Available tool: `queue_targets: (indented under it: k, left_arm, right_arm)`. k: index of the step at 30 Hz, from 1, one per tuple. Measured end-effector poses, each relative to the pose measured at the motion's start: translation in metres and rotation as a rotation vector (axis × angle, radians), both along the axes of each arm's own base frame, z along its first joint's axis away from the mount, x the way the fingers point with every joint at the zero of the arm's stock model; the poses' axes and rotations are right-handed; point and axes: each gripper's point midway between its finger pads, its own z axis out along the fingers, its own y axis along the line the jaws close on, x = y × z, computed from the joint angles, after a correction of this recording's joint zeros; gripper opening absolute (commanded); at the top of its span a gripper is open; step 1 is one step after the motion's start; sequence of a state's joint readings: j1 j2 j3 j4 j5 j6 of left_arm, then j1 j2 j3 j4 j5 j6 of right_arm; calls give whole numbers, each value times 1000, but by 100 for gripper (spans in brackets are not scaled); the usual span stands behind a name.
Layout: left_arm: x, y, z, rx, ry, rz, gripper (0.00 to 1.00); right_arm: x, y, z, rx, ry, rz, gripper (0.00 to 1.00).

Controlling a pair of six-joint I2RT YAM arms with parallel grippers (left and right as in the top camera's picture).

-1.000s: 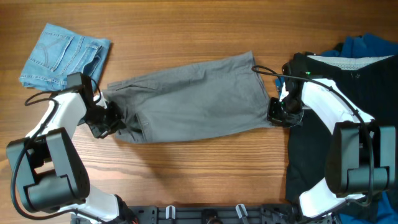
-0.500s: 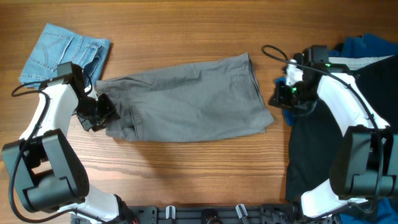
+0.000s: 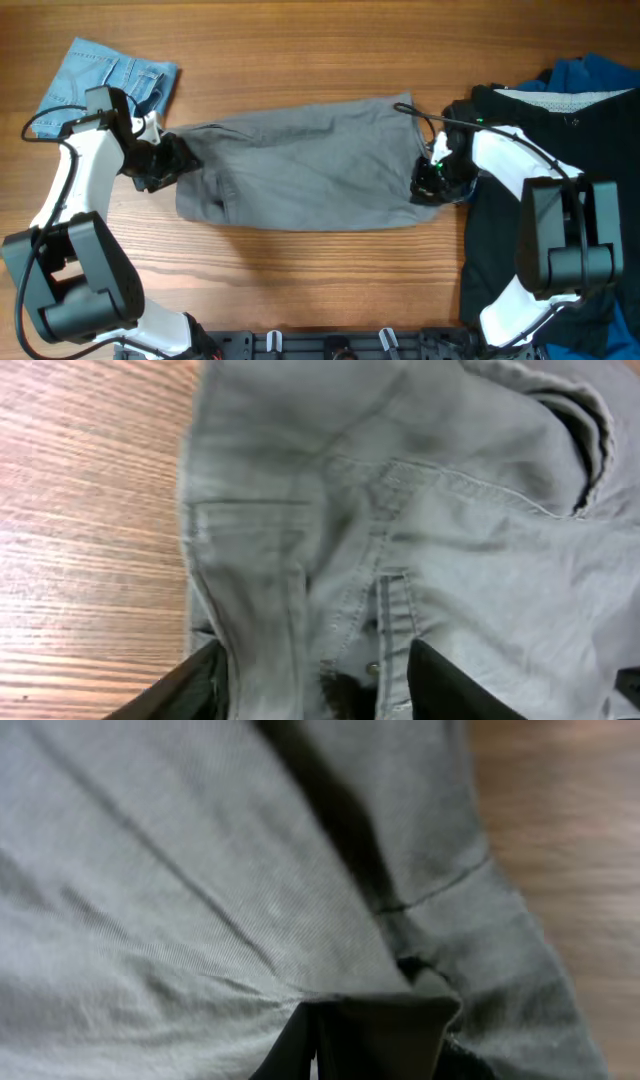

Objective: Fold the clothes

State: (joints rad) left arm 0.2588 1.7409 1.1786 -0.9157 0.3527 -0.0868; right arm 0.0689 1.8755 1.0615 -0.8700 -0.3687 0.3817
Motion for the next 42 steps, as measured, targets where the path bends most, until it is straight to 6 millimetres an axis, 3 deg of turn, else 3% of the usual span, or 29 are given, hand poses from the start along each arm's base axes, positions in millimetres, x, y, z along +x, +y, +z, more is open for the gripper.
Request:
queue_targets:
  k: [3, 4, 5, 7, 9, 11, 12, 16, 21, 24, 27, 30, 31, 32, 34, 35, 37, 39, 42]
  left_arm:
    - [1, -1, 0, 5, -8, -18, 52]
    - [2, -2, 1, 1, -18, -30, 43]
    - [4, -4, 1, -7, -31, -44, 19]
    - [8, -8, 3, -23, -56, -67, 4]
    - [14, -12, 5, -30, -88, -91, 4]
    - [23, -21, 8, -33, -136, -129, 4]
    - [28, -26, 9, -34, -156, -146, 6]
    - [42, -53, 14, -31, -226, -230, 7]
    - [43, -71, 1, -6, -207, -290, 7]
    - [42, -68, -24, 6, -146, -288, 15]
    - [39, -63, -44, 32, -98, -289, 26]
    - [38, -61, -45, 44, -86, -288, 39]
    - [38, -61, -45, 44, -85, -288, 49]
    - [36, -60, -43, 41, -73, -289, 54]
    - [31, -60, -34, 32, -38, -282, 75]
    - [31, -60, -25, 33, -46, -287, 87]
    - [32, -57, -1, 47, -70, -281, 100]
    - [31, -52, 15, 75, -85, -273, 100]
    - [27, -42, 17, 113, -74, -261, 100]
  right_arm:
    - [0, -22, 4, -48, 21, -26, 4]
    - [11, -30, 9, -52, -22, -10, 4]
    - [23, -33, 17, -44, -81, 15, 4]
    - [61, -29, 45, -10, -279, 75, 4]
    - [97, -18, 83, 29, -500, 129, 4]
    - [122, -5, 114, 60, -660, 169, 4]
    - [128, 1, 119, 72, -695, 186, 5]
    - [136, 32, 103, 118, -712, 262, 4]
    - [145, 62, 47, 143, -668, 310, 4]
    - [161, 45, 23, 51, -657, 225, 5]
    - [168, 4, 12, -78, -598, 48, 4]
    - [161, -23, 6, -128, -529, -53, 4]
    - [158, -32, 5, -137, -503, -79, 4]
    - [156, -35, 5, -142, -490, -90, 5]
    - [153, -38, 4, -147, -474, -91, 6]
    - [151, -38, 5, -150, -467, -78, 6]
    - [143, -39, 5, -156, -448, -40, 6]
    - [117, -43, 9, -164, -356, -15, 6]
    - [90, -39, 29, -138, -295, 8, 6]
